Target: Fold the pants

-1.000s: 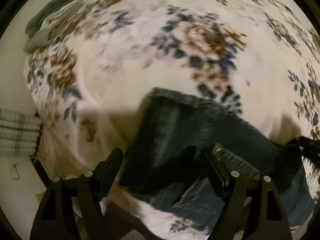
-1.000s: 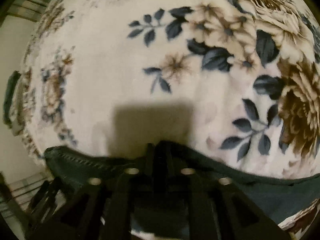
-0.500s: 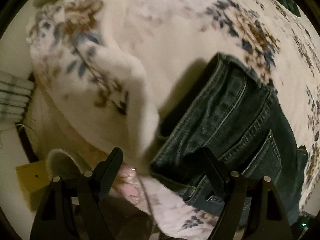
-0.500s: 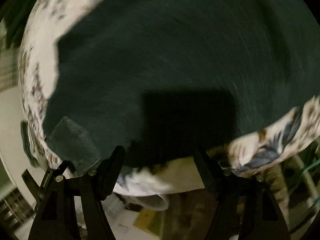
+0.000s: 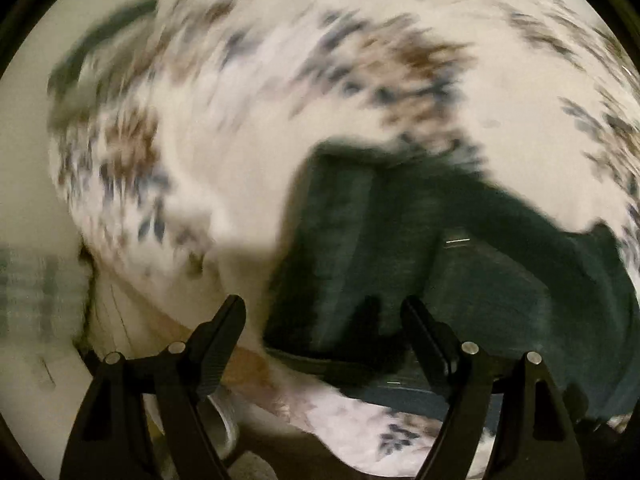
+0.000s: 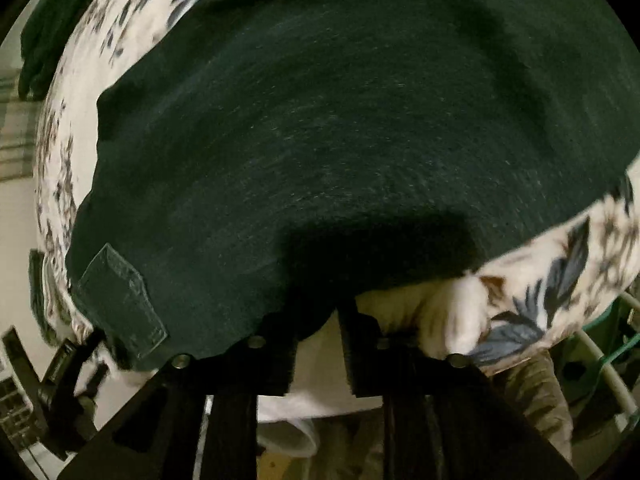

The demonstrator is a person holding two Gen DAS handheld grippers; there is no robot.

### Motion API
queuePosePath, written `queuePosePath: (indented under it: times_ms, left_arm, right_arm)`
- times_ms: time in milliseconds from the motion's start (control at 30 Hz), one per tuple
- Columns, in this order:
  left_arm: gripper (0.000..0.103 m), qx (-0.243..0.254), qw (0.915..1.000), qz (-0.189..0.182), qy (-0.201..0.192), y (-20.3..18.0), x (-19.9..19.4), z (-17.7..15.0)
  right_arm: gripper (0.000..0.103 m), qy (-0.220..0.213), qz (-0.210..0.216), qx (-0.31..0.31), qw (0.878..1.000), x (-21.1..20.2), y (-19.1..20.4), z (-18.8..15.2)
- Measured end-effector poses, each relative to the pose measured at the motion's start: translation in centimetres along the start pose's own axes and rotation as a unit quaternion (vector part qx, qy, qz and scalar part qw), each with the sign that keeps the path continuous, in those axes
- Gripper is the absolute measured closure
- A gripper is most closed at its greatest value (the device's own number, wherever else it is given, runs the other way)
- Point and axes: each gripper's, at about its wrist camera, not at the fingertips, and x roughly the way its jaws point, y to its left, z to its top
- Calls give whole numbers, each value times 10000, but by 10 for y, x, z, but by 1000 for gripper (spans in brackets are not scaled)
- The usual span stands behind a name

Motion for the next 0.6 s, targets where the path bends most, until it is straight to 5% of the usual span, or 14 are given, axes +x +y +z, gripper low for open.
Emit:
queuePosePath:
  times_ms: [33,100,133,267,367,600]
  left_arm:
    - [24,103,9999,-72,-96,-12,-10,0]
    - [20,381,9984,-322,-257,-44,-32,2]
    - [11,517,9973,-449,-266,-63,-39,2]
    - [10,1158,9885,-940,-256,-150,-72,-3]
    - [10,1554,9816,-1082,-262,-220,-95,-21]
    - [10,2431,9609,-1326,-53,-369,-115,-95]
  right_arm:
    - [42,75,186,-18,9998,-5,-2,0]
    - [29,-87,350,-99,9993,-22,-8,-1]
    - [29,-207,322,-195,9991,-35,-12,-3]
    - [29,-623,424,49,9971,-89,-52,10]
    - [29,-1094,612,581,9904,-145,-116,30]
    - [29,-2208,728,1919,9535,-247,-310,69]
